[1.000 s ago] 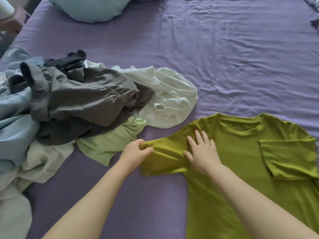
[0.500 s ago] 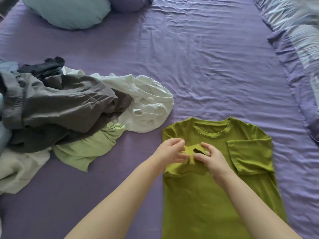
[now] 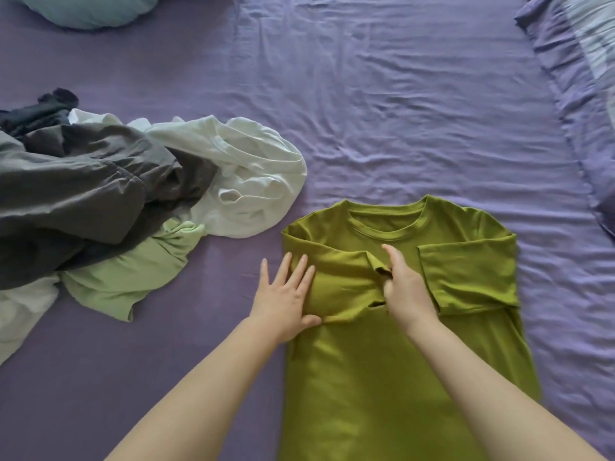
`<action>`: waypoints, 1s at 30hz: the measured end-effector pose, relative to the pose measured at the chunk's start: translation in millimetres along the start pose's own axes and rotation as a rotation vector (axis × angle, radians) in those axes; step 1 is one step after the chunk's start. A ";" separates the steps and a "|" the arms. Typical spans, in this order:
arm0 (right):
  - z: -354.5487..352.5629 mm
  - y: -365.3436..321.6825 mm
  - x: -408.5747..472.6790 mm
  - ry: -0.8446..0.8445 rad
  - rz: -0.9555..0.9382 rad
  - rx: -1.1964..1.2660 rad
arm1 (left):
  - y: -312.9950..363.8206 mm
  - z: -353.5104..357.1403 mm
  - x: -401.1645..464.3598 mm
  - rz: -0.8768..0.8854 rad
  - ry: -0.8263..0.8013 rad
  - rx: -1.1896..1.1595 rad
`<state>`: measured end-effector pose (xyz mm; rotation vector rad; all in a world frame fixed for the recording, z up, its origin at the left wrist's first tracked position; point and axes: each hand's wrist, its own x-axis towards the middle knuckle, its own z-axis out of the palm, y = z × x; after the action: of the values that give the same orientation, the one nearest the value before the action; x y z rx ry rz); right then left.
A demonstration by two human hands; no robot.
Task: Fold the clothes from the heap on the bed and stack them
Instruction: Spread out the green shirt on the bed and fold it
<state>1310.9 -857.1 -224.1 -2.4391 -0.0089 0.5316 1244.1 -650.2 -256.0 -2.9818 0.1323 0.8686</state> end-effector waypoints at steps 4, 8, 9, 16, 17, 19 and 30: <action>0.0 11.3 -2.6 0.022 -0.065 -0.411 | -0.2 -1.6 0.5 -0.079 -0.050 0.046; 1.9 20.4 -26.5 -0.031 -0.484 -0.685 | 22.0 -2.7 -12.8 -0.064 0.084 0.082; 6.1 23.9 -34.6 -0.151 -0.576 -0.736 | 30.1 -0.4 -19.8 0.012 0.119 0.103; -3.5 46.2 -75.5 -0.307 -0.413 -0.814 | 85.8 16.2 -61.3 -0.005 -0.013 0.042; -7.7 50.9 -80.8 -0.322 -0.392 -0.858 | 89.6 16.3 -67.0 -0.062 -0.016 0.010; -15.3 65.6 -96.1 -0.354 -0.367 -0.901 | 97.4 21.2 -82.8 -0.148 -0.034 -0.056; 8.4 156.4 -247.1 -0.344 -0.350 -0.691 | 146.2 94.7 -207.4 -0.387 -0.085 -0.385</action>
<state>1061.8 -1010.3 -230.3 -2.8577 -0.8758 0.8855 1006.0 -775.5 -225.5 -3.1225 -0.6643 1.0626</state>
